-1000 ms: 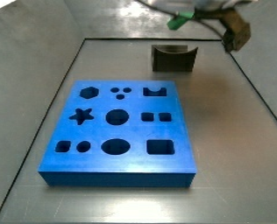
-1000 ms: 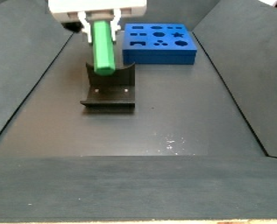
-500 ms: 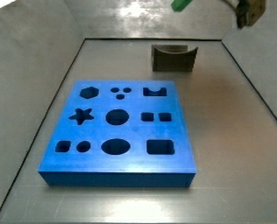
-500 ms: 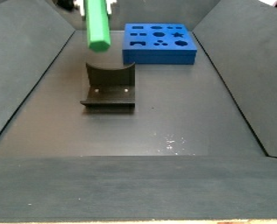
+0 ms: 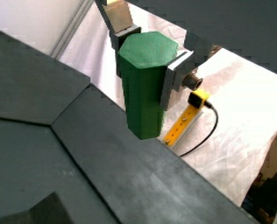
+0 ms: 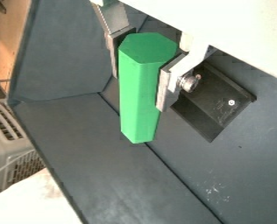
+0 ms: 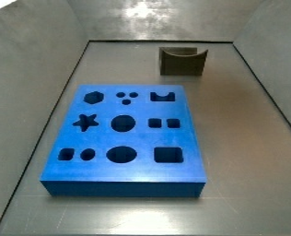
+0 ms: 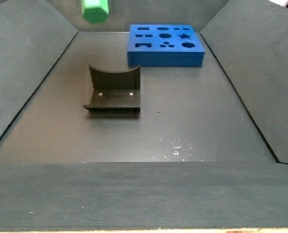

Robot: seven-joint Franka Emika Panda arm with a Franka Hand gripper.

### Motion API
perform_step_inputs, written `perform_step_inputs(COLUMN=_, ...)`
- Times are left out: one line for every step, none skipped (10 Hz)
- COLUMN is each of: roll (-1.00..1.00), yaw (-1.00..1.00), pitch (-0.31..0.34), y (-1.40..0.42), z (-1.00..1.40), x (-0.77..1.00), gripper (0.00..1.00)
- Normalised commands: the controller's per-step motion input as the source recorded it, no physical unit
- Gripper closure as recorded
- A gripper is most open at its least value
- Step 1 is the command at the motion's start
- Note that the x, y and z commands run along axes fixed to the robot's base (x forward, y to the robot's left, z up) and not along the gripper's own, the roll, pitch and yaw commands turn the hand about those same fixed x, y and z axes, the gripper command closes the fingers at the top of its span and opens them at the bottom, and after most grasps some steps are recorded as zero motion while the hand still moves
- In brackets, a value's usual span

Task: Pick up the hexagon object. Move up. Place the hexagon object on the fixture. Regrasp the hexagon object. Move to above the board. Insert the hexagon object.
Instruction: Move to above the board.

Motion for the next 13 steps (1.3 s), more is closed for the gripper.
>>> perform_step_inputs(roll=-0.05, yaw=0.05, pitch=0.084, y=-0.01, z=0.91, x=0.03, gripper=1.0)
perform_step_inputs(roll=-0.05, yaw=0.05, pitch=0.093, y=-0.01, z=0.76, x=0.03, gripper=1.0)
perform_step_inputs(roll=-0.05, yaw=0.06, pitch=0.097, y=-0.01, z=0.62, x=0.02, gripper=1.0)
perform_step_inputs(roll=-0.06, yaw=0.06, pitch=0.103, y=-0.01, z=0.42, x=0.01, gripper=1.0)
perform_step_inputs(roll=-0.06, yaw=0.07, pitch=0.1, y=-0.01, z=0.28, x=0.01, gripper=1.0)
perform_step_inputs(roll=-0.06, yaw=0.07, pitch=0.098, y=-0.01, z=0.18, x=0.01, gripper=1.0)
perform_step_inputs(roll=-1.0, yaw=-0.1, pitch=-0.061, y=-1.0, z=0.09, x=-0.6, gripper=1.0)
perform_step_inputs(roll=-1.0, yaw=-0.1, pitch=-0.075, y=-1.0, z=0.11, x=-0.6, gripper=1.0)
perform_step_inputs(roll=-1.0, yaw=-0.1, pitch=-0.085, y=-1.0, z=0.11, x=-0.65, gripper=1.0)
perform_step_inputs(roll=-1.0, yaw=-0.1, pitch=-0.093, y=-1.0, z=0.09, x=-0.66, gripper=1.0)
perform_step_inputs(roll=-1.0, yaw=-0.1, pitch=-0.112, y=-1.0, z=0.1, x=-0.7, gripper=1.0)
perform_step_inputs(roll=-1.0, yaw=-0.1, pitch=-0.119, y=-1.0, z=0.11, x=-0.72, gripper=1.0)
perform_step_inputs(roll=-1.0, yaw=-0.1, pitch=-0.132, y=-1.0, z=0.1, x=-0.78, gripper=1.0)
